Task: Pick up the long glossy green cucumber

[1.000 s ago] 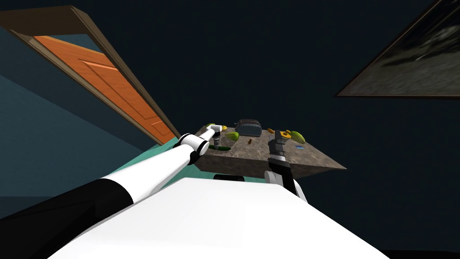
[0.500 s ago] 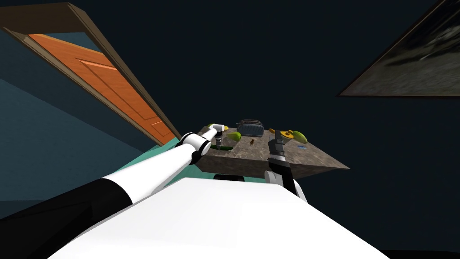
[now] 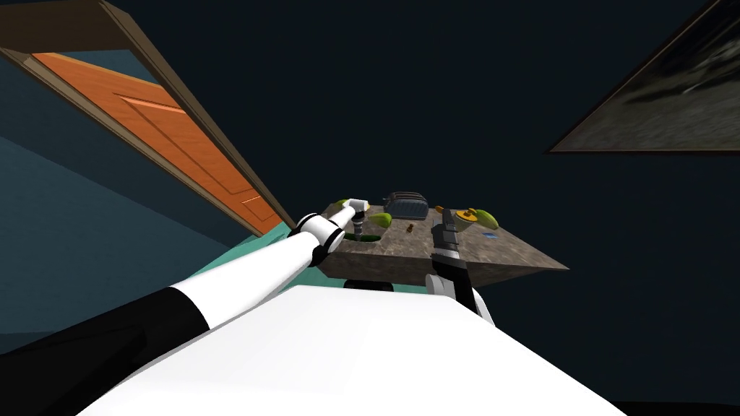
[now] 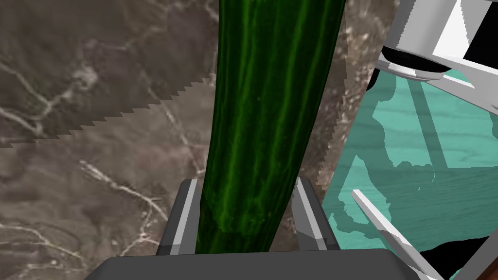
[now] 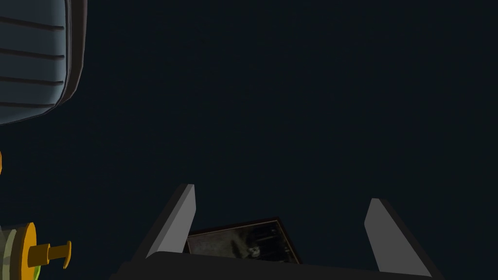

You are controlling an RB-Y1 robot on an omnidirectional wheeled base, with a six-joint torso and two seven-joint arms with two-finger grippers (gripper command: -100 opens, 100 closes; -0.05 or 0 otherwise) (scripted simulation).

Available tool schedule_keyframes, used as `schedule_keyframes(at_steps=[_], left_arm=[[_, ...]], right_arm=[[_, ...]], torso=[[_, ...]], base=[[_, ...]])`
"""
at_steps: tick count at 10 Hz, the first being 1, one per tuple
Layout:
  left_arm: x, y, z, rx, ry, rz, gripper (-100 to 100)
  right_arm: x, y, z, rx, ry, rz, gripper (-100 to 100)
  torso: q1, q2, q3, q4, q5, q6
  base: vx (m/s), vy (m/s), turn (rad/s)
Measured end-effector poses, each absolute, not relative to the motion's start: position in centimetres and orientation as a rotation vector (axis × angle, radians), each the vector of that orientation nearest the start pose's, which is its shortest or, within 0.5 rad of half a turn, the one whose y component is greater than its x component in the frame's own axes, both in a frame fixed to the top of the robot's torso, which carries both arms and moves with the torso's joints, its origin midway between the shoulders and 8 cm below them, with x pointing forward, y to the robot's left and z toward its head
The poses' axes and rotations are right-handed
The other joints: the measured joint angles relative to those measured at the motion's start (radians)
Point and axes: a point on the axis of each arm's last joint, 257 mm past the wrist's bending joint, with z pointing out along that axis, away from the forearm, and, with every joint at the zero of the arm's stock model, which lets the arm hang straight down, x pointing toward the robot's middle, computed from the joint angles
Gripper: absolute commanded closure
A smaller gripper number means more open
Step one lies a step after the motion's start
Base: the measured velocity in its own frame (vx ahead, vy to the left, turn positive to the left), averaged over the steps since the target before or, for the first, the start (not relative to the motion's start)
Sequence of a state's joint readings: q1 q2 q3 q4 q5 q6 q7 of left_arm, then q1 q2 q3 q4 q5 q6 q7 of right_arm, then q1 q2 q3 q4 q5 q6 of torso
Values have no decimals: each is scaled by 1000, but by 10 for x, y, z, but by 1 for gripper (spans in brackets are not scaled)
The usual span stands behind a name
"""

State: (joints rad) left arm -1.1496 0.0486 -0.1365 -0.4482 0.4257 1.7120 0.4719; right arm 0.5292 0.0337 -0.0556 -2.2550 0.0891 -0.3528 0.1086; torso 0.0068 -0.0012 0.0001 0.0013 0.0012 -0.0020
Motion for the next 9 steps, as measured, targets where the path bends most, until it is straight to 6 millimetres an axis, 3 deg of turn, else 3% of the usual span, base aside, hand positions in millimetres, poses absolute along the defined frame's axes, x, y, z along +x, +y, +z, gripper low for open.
schedule_keyframes(at_steps=[5,8,9], left_arm=[[437,59,-309,-2492,2145,249,100],[433,64,-312,-2503,2136,276,100],[433,64,-313,-2504,2136,278,0]], right_arm=[[364,-305,-27,735,796,1028,0],[364,-305,-27,735,796,1028,0],[364,-305,-27,735,796,1028,0]], torso=[[-5,2,2,1,-1,0],[-9,2,2,1,-2,0],[-9,2,2,1,-2,0]], base=[[7,49,-10],[0,-2,1],[0,0,0]])
